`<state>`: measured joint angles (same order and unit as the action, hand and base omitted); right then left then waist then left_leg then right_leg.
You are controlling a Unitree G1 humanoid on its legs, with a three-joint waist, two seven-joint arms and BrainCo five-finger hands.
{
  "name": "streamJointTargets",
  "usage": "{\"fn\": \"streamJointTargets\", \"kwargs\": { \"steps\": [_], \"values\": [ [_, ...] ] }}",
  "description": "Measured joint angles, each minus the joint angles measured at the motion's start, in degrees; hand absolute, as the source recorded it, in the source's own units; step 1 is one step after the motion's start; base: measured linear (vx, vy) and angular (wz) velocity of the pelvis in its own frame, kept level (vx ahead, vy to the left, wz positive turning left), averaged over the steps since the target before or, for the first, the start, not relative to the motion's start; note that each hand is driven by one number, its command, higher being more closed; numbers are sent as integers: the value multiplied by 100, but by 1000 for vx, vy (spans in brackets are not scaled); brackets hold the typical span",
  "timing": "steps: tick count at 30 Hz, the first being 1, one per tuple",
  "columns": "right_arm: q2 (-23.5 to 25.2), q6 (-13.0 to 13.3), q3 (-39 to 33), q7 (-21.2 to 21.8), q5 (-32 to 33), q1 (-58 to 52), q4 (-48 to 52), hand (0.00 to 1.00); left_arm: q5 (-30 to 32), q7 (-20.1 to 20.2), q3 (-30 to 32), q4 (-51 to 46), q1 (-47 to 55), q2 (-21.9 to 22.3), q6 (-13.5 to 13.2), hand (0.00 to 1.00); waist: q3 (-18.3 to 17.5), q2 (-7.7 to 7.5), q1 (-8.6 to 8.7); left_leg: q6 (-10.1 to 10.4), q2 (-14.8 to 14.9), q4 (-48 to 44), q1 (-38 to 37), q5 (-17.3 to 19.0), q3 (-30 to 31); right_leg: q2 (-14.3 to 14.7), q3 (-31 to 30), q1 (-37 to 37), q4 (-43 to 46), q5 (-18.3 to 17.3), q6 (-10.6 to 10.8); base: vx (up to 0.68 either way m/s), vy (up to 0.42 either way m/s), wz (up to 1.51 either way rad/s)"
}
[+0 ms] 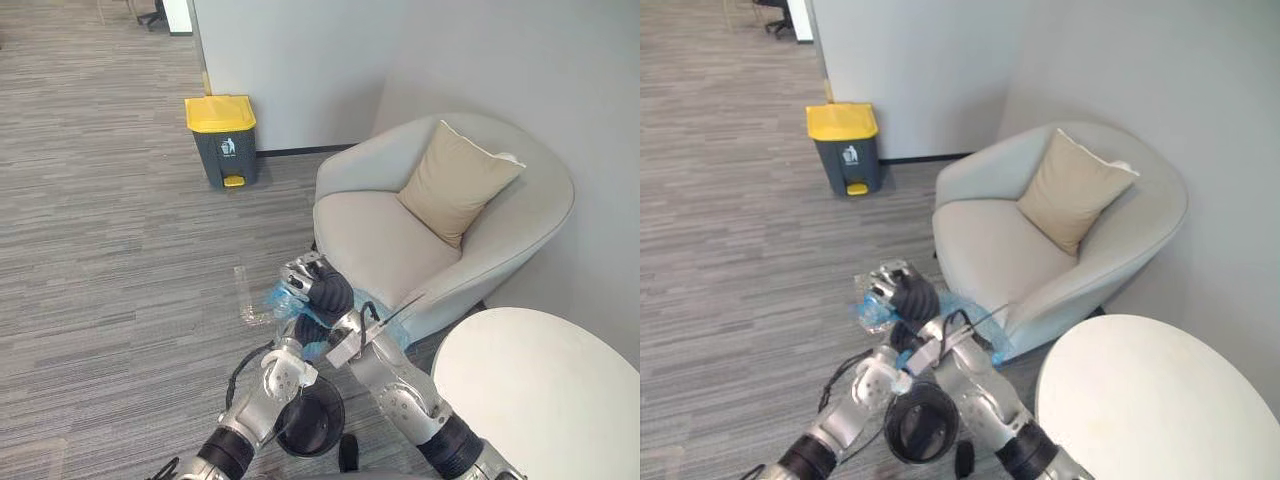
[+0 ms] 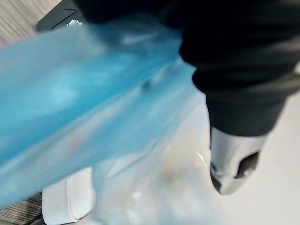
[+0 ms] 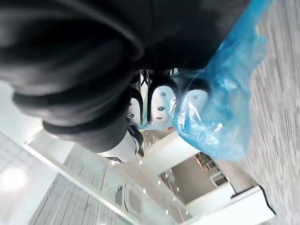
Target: Gather rubbish on tea table into small bin, then transfer packed bag to large trash can.
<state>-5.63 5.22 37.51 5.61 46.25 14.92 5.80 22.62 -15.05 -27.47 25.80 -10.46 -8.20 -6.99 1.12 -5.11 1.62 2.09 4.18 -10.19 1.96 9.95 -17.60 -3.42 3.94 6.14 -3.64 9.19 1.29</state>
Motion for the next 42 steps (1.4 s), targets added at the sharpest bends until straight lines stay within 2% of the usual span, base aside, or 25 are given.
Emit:
{"fn": "streamJointTargets", "kwargs": {
  "steps": [1,6,10,15,19,24,27,31,33,34,42],
  "values": [
    [0,0,11,-6,0,21,-2,100,9,-4,-11,43,-34,0,9,100,0,0,2,0,1,0,0,0,-2,1,-2,2,2,0,0,-28,-12,-4],
    [0,-1,154,-183,239,320,-6,100,570,-163,-215,717,-531,1,223,100,-2,-1,112,3,14,0,15,-2,-84,29,-118,88,32,25,0,-26,-9,-11],
    [-1,-1,219,-213,378,473,-6,100,650,-233,-296,987,-676,7,295,100,-1,0,180,5,23,2,15,0,-121,43,-156,109,32,30,1,-10,-5,-5],
    [0,1,334,-212,389,629,-5,100,612,-251,-296,991,-676,15,360,100,-3,4,186,5,26,-2,74,0,-213,53,-240,211,30,85,0,-13,-4,-9],
    [10,4,324,-146,389,626,-5,100,295,-249,-269,956,-637,20,358,100,-2,8,189,4,27,-2,73,0,-207,52,-245,207,30,93,2,0,0,0],
    [54,82,143,114,367,234,13,100,-33,-219,-38,561,-273,60,355,100,-4,27,205,3,33,1,95,0,-144,52,-231,205,29,95,2,-7,0,5],
    [78,110,-196,259,245,-164,14,100,-161,-163,156,216,19,96,350,100,-5,33,207,4,36,9,109,0,-66,52,-232,196,28,95,3,-13,4,9],
    [-65,147,-726,289,-477,-664,18,100,-321,-125,516,-311,355,108,325,100,-12,65,190,4,38,16,122,-1,-55,51,-232,197,13,97,6,-3,0,1],
    [-245,169,-956,280,-862,-776,30,100,-419,-106,620,-487,478,113,267,100,-43,124,193,2,42,20,161,-1,-39,49,-254,201,-40,153,87,-13,9,4],
    [-314,229,-1130,255,-1122,-838,68,0,-467,-100,628,-583,522,113,242,100,-47,140,187,-1,37,19,175,-2,-34,41,-266,201,-60,158,93,-13,12,5],
    [-1025,778,-1678,-208,-3598,-885,445,0,-475,-96,891,-1113,931,97,-10,100,-43,199,163,-9,40,23,195,2,-1,41,-267,202,-76,157,93,-4,0,1]
  ]
}}
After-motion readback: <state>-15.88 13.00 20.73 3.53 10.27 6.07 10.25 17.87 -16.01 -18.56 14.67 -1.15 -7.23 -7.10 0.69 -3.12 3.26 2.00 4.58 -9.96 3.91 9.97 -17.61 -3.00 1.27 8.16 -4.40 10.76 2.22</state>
